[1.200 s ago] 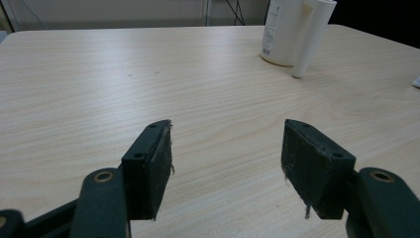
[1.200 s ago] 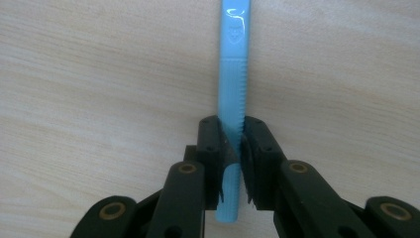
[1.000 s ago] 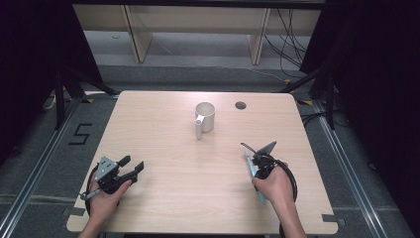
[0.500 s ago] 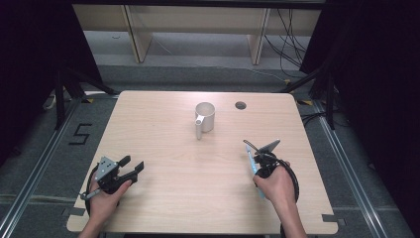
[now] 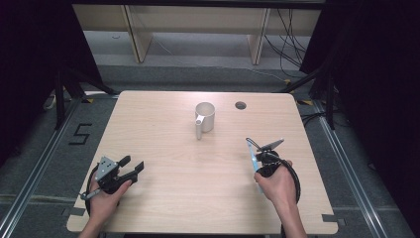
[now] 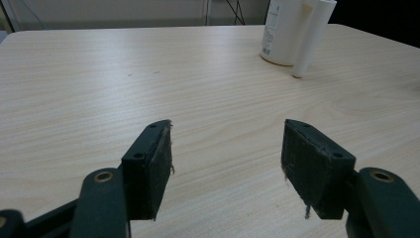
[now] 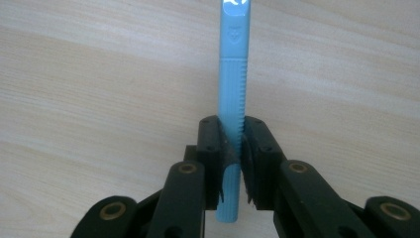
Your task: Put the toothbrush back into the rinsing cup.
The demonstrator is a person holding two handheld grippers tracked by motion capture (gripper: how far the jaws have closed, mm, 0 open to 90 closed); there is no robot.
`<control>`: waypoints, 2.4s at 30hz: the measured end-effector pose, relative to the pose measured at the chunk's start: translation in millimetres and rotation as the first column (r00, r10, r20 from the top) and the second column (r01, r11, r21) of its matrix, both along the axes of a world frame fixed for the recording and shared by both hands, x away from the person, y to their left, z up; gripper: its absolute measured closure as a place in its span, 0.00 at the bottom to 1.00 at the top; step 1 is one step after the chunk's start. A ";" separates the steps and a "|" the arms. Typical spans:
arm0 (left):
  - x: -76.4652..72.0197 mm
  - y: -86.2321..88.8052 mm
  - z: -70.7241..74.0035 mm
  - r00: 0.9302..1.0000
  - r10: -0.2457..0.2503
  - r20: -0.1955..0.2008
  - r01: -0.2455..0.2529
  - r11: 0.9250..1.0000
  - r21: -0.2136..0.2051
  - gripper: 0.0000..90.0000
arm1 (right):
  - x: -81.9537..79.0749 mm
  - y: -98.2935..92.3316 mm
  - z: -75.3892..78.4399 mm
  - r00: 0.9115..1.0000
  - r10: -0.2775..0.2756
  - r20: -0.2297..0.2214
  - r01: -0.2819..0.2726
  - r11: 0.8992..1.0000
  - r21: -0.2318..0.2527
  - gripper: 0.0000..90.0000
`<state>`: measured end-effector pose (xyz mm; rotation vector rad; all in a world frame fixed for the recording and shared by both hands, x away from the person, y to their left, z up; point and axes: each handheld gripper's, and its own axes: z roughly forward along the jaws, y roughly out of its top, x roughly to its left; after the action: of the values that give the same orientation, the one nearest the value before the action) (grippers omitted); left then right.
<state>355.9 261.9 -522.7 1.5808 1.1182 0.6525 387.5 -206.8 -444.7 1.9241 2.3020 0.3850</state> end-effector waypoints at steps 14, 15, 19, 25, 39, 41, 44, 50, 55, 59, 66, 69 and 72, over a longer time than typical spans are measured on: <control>0.9 -0.5 -0.8 1.000 -0.006 0.011 0.006 1.000 -0.008 0.41 | -4.6 0.5 4.1 0.995 0.019 0.099 -0.025 0.998 0.053 0.88; 0.9 -0.5 -0.8 1.000 -0.006 0.011 0.006 1.000 -0.008 0.41 | -4.6 0.5 4.1 0.995 0.019 0.099 -0.025 0.998 0.053 0.88; 0.8 -0.5 -0.8 1.000 -0.004 0.009 0.004 1.000 -0.009 0.41 | -4.2 -1.7 1.5 0.986 0.049 0.159 -0.055 0.998 0.035 0.88; 1.0 -0.8 -0.8 1.000 -0.006 0.010 0.006 1.000 -0.011 0.41 | -7.9 -2.5 3.0 0.970 0.062 0.236 -0.081 0.994 0.069 0.88; 0.9 -0.8 -0.8 1.000 -0.007 0.007 0.007 1.000 -0.011 0.40 | -12.2 0.9 4.0 0.941 0.039 0.336 -0.069 0.995 0.077 0.88; 0.9 -0.8 -0.8 1.000 -0.007 0.008 0.007 1.000 -0.010 0.41 | -12.5 0.6 4.8 0.938 0.047 0.344 -0.081 0.993 0.087 0.88; 0.9 -0.8 -0.8 1.000 -0.008 0.007 0.008 1.000 -0.010 0.41 | -13.4 0.5 4.8 0.934 0.057 0.352 -0.090 0.993 0.080 0.88; 0.9 -0.8 -0.8 1.000 -0.008 0.007 0.008 1.000 -0.011 0.41 | -14.6 1.7 5.0 0.923 0.051 0.382 -0.090 0.992 0.086 0.88; 0.9 -1.0 -0.8 1.000 -0.007 0.007 0.007 1.000 -0.010 0.40 | -15.7 2.6 5.3 0.910 0.049 0.411 -0.091 0.992 0.084 0.88; 0.8 -0.9 -0.6 1.000 -0.006 0.003 0.006 1.000 -0.007 0.41 | -15.7 2.6 4.9 0.885 0.066 0.462 -0.116 0.990 0.081 0.88; 1.0 -0.9 -0.8 1.000 -0.008 0.006 0.008 1.000 -0.011 0.41 | -17.5 6.0 4.9 0.866 0.050 0.498 -0.109 0.990 0.090 0.88; 0.9 -0.8 -0.8 1.000 -0.008 0.007 0.008 1.000 -0.011 0.41 | -17.6 5.6 4.0 0.859 0.049 0.509 -0.110 0.990 0.091 0.88; 0.9 -0.9 -0.8 1.000 -0.007 0.007 0.007 1.000 -0.011 0.41 | -18.9 5.6 4.0 0.850 0.050 0.524 -0.115 0.989 0.092 0.88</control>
<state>356.8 261.0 -523.5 1.5716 1.1087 0.6454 368.6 -201.2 -440.7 1.5118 2.0298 0.9466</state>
